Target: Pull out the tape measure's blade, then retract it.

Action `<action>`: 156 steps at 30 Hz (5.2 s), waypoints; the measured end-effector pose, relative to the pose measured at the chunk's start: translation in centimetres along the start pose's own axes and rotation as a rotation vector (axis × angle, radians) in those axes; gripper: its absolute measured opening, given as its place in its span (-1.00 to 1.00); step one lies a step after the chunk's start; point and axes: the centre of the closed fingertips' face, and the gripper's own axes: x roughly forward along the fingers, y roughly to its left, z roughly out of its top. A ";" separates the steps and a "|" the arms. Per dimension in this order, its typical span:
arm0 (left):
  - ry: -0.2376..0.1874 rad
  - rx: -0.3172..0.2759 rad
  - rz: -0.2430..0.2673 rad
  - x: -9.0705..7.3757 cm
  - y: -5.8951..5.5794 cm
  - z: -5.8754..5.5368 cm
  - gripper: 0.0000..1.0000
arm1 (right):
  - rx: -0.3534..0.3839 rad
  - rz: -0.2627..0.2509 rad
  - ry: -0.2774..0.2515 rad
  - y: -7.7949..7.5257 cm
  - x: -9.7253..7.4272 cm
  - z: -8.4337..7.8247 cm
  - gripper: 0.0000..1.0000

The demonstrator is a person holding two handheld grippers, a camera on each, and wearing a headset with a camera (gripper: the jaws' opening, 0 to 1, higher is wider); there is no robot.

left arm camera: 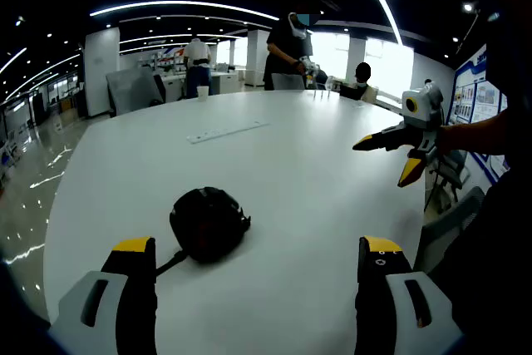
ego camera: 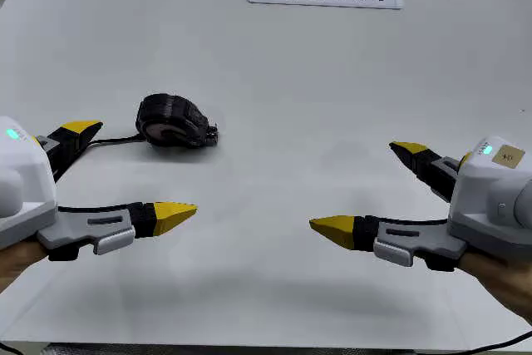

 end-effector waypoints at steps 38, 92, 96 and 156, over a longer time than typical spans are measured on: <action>-0.001 0.013 -0.014 0.4 0.0 0.5 0.99 | -0.039 -0.026 -0.025 -1.2 -0.2 1.2 0.98; 0.138 0.202 -0.183 4.3 4.6 0.2 0.90 | -0.275 0.230 0.051 -2.0 7.2 2.7 0.88; 0.154 0.225 -0.196 4.6 4.9 0.2 0.89 | -0.295 0.250 0.059 -1.9 7.7 2.7 0.82; 0.357 0.543 -0.415 8.5 6.7 -2.4 -0.45 | -0.636 0.526 0.165 3.7 20.9 1.3 -0.63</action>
